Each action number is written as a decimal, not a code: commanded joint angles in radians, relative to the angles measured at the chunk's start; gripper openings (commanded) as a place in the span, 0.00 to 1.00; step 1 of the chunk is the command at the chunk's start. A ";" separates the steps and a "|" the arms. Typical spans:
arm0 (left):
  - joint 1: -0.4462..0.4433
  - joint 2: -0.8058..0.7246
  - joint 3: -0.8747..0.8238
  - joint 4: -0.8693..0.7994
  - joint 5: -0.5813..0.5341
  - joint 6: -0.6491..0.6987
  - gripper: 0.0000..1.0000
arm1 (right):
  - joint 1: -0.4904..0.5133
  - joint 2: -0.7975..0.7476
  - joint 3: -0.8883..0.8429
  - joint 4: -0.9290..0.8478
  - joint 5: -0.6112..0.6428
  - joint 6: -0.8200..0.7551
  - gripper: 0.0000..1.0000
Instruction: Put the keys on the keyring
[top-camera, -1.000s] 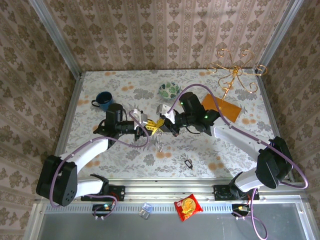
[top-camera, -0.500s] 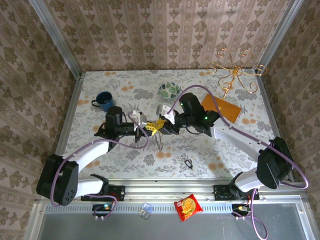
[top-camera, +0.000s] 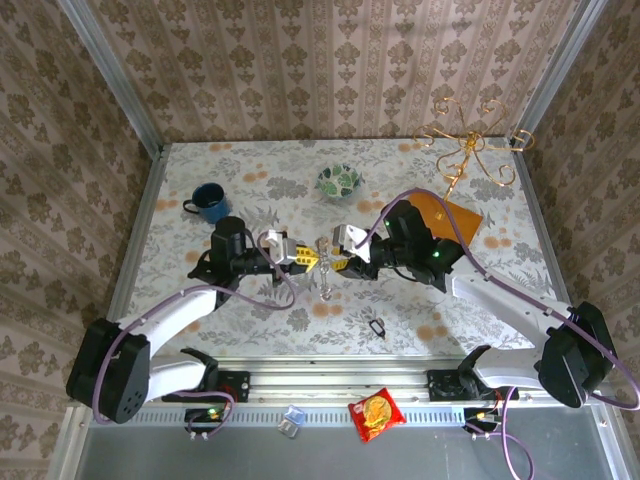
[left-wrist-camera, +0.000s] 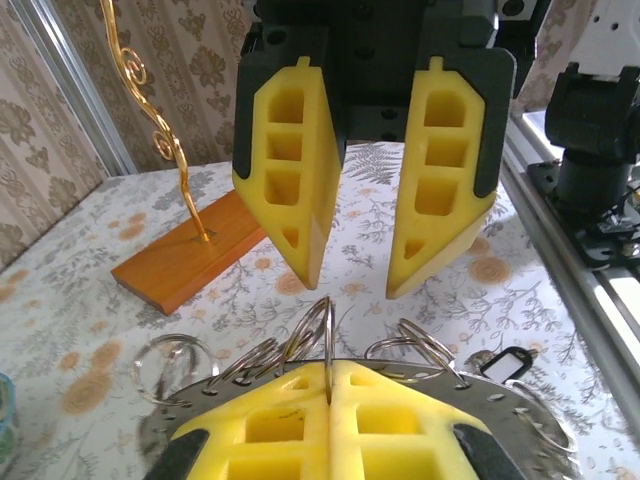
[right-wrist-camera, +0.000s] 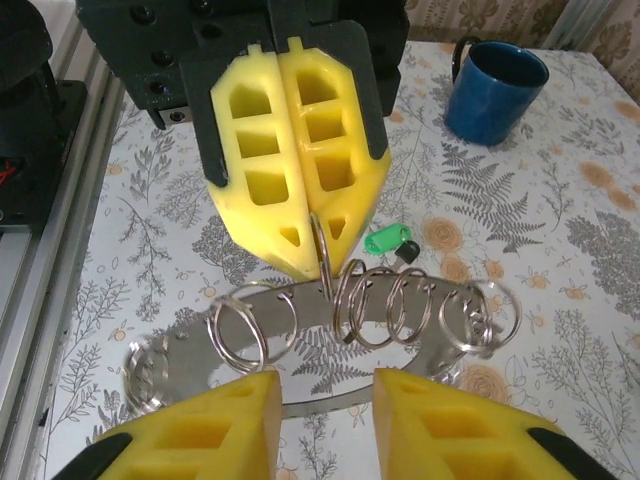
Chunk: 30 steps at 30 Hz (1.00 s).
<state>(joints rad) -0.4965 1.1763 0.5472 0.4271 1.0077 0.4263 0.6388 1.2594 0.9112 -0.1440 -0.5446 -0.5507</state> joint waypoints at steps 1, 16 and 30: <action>-0.014 -0.036 -0.018 -0.008 -0.018 0.107 0.00 | 0.007 0.001 0.000 0.061 -0.005 -0.032 0.28; -0.035 -0.072 -0.044 0.009 -0.099 0.172 0.00 | 0.021 -0.088 -0.067 0.055 -0.067 -0.046 0.14; -0.048 -0.063 -0.048 0.015 -0.077 0.101 0.00 | 0.048 0.010 -0.058 0.150 0.021 0.037 0.06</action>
<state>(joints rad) -0.5381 1.1210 0.5041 0.4122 0.8936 0.5507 0.6819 1.2572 0.8532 -0.0212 -0.5652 -0.5259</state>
